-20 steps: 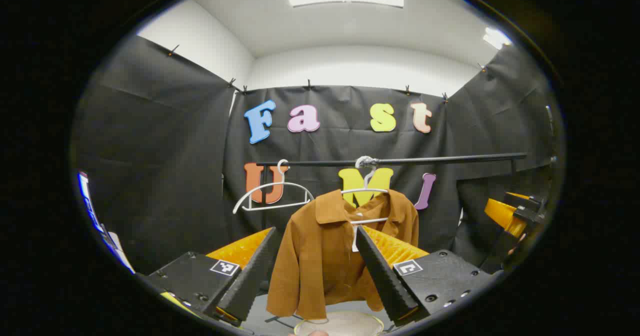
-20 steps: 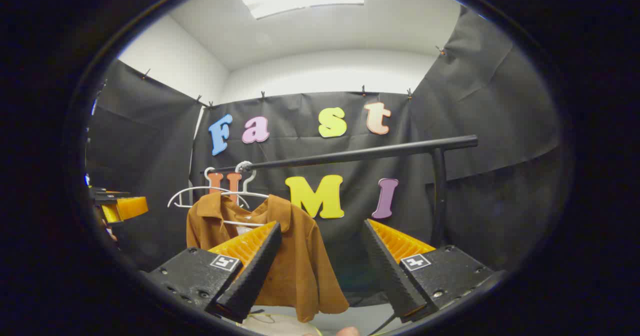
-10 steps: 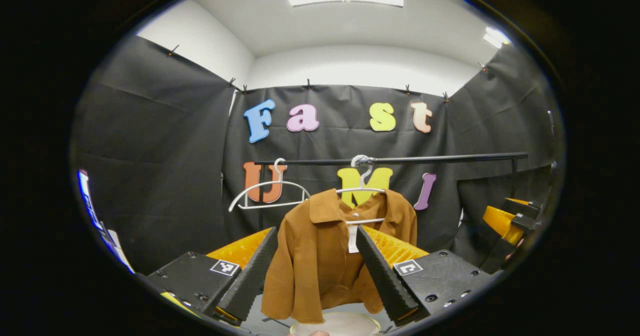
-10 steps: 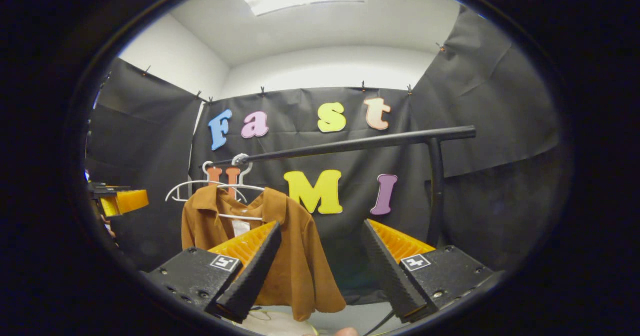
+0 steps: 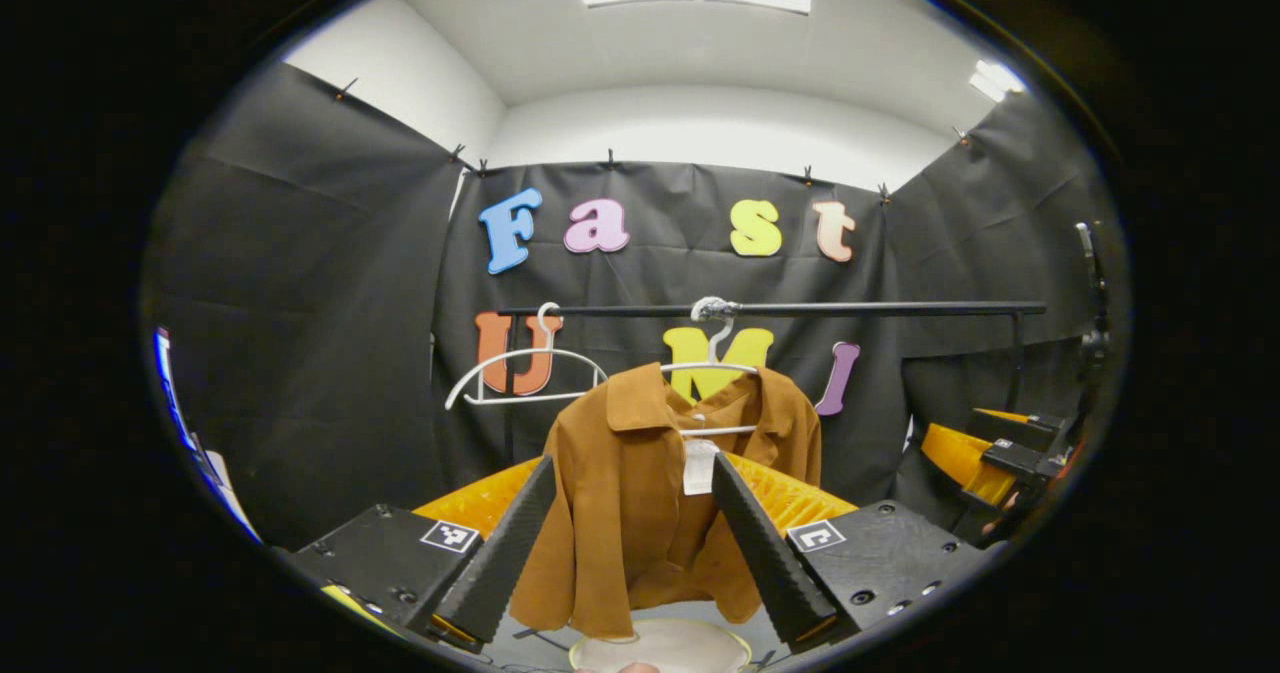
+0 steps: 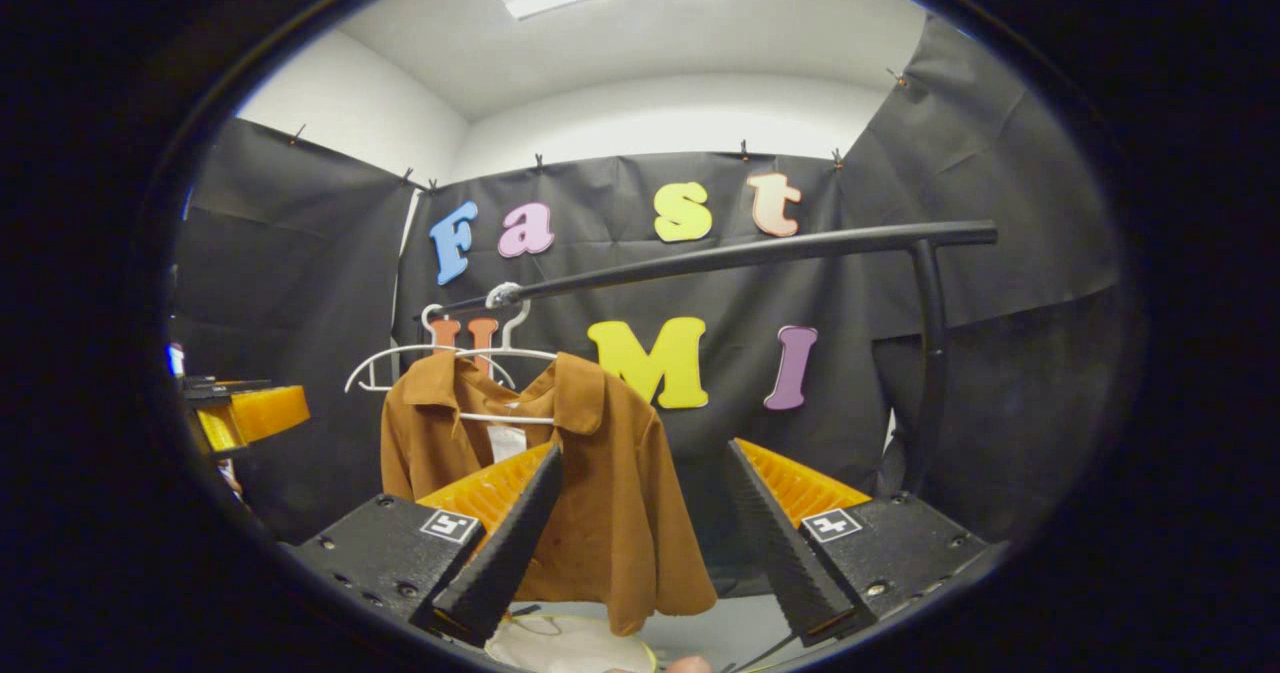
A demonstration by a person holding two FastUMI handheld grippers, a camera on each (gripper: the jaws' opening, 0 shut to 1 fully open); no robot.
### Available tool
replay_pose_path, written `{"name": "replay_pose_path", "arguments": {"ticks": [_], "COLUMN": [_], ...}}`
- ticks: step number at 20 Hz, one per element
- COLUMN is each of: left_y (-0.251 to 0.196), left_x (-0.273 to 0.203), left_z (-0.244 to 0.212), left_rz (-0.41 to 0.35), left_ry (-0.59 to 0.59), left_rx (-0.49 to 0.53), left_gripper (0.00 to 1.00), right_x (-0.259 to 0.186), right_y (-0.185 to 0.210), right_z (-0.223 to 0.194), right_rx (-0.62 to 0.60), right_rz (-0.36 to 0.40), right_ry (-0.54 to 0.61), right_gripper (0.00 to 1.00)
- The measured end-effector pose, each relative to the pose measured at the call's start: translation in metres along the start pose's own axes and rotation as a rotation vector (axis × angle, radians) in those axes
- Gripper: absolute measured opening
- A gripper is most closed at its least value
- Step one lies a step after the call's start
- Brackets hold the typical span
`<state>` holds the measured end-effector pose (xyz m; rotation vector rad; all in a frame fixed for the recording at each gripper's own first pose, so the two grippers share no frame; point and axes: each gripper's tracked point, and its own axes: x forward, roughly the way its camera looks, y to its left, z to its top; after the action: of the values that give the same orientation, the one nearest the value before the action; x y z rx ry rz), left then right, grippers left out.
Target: Grasp the clothes on the hanger with both hands and then place them into the laundry hamper below.
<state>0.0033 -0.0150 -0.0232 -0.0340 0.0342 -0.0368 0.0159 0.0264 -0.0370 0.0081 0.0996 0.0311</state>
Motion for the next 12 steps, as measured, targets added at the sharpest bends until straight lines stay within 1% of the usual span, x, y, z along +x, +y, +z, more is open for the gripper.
{"name": "replay_pose_path", "arguments": {"ticks": [5, 7, 8, 9, 12], "left_y": [0.008, 0.008, 0.009, 0.011, 0.016], "left_x": [0.01, 0.015, 0.018, 0.02, 0.029], "left_z": [-0.021, -0.032, -0.04, -0.045, -0.06], "left_rz": [-0.029, -0.053, -0.068, -0.079, -0.117], "left_ry": [0.039, 0.055, 0.071, 0.082, 0.107], "left_rx": [-0.022, -0.041, -0.049, -0.05, -0.05], "left_gripper": [1.0, 1.0, 0.97, 1.0, 1.0], "right_x": [0.015, 0.022, 0.027, 0.031, 0.046], "right_y": [0.027, 0.04, 0.047, 0.051, 0.06], "right_z": [-0.015, -0.026, -0.031, -0.036, -0.047], "right_rx": [0.006, 0.015, 0.022, 0.028, 0.039], "right_rz": [0.004, 0.004, 0.001, -0.007, -0.035], "right_ry": [0.037, 0.059, 0.07, 0.08, 0.1], "right_gripper": [1.0, 1.0, 1.0, 1.0, 1.0]}}
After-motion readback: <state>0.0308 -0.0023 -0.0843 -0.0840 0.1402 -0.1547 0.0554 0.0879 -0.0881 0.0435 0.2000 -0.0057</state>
